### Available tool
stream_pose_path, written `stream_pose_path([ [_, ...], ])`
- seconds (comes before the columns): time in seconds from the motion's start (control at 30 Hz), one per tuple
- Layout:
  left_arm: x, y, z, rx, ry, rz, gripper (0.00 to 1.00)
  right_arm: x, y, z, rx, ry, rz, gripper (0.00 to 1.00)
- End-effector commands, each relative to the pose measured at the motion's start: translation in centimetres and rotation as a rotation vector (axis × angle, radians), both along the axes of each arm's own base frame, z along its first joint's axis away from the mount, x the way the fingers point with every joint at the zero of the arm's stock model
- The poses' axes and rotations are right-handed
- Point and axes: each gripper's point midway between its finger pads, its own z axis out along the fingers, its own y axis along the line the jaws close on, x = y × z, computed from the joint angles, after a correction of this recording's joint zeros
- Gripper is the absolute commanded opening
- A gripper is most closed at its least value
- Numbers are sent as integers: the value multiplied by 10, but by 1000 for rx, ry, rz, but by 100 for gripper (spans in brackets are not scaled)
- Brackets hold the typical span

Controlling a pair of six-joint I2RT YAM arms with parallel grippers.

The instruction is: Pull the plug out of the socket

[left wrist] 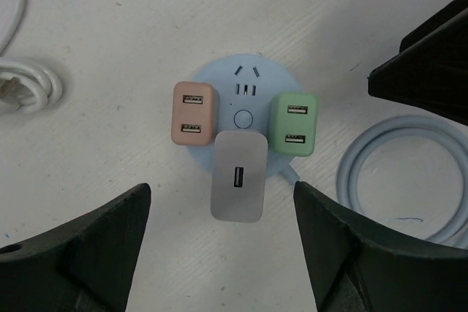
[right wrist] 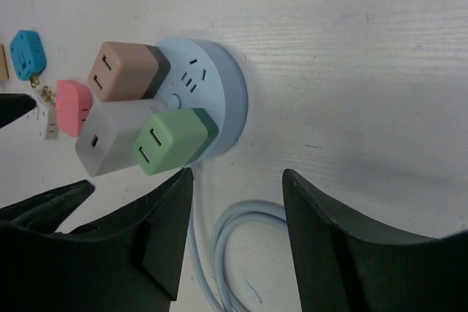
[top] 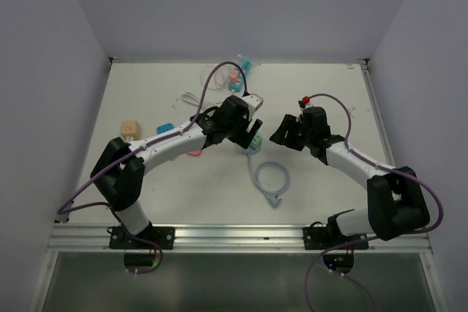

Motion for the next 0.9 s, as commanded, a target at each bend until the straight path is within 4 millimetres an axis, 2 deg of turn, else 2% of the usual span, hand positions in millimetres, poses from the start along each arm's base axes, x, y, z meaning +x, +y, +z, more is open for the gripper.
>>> stream_pose_path([
  [0.0, 7, -3, -8, 105, -10, -32, 81, 13, 4, 16, 54, -86, 25, 56],
  [0.17, 9, -8, -21, 176, 39, -84, 74, 14, 3, 13, 46, -92, 36, 56],
  [0.37, 2, -9, -38, 209, 104, -109, 65, 12, 4, 0, 58, -71, 45, 57],
  [0.5, -4, -9, -51, 223, 147, -118, 62, 13, 5, -2, 60, -71, 49, 57],
  [0.63, -6, -8, -56, 226, 164, -113, 53, 12, 6, -3, 63, -69, 57, 57],
  [0.77, -11, -13, -56, 194, 173, -134, 37, 12, 9, -2, 72, -72, 76, 59],
  [0.87, -13, -11, -48, 163, 143, -137, 19, 12, 14, -1, 91, -73, 102, 64],
])
